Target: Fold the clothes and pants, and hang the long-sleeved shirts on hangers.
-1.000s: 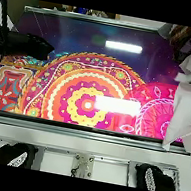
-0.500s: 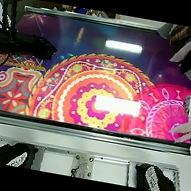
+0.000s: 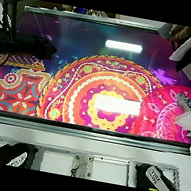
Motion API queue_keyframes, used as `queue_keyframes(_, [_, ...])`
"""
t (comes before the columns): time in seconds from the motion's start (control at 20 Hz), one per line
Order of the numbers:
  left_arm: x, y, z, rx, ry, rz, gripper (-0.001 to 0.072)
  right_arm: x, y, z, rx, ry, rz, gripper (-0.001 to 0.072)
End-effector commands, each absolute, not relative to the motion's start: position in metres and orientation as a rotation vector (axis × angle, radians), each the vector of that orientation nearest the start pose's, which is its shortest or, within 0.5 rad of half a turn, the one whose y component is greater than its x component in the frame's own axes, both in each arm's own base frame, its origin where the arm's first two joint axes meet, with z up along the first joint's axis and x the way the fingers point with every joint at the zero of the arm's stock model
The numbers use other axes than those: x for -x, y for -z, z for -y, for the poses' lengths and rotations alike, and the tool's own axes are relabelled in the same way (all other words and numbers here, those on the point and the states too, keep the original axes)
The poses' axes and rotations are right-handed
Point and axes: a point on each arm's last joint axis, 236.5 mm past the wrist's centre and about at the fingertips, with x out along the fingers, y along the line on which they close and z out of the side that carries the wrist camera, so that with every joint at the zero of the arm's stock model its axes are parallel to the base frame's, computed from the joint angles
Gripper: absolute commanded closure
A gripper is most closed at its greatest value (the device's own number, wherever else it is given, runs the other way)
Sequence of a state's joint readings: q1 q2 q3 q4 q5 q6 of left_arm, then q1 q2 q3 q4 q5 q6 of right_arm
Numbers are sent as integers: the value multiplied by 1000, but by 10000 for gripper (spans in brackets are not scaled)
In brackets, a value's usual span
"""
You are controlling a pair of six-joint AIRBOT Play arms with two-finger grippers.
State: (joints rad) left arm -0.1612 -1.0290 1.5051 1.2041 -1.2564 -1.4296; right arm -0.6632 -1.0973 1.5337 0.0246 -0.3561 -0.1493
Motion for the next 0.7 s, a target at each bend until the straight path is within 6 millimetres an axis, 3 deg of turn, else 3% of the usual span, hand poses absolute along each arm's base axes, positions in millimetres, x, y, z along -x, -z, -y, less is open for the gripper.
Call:
queue_keyframes(0.0, [-358, -246, 140, 48, 494, -765, 695, -307, -491, 348, 174, 1035, 396, 706])
queue_keyframes(0.25, [-352, -240, 140, 43, 502, -799, 694, -286, -503, 373, 135, 1090, 451, 706])
queue_keyframes(0.4, [-352, -240, 140, 44, 502, -800, 695, -274, -487, 396, 16, 1113, 458, 706])
queue_keyframes(0.65, [-351, -240, 141, 61, 497, -809, 694, -286, -462, 408, -76, 1095, 415, 705])
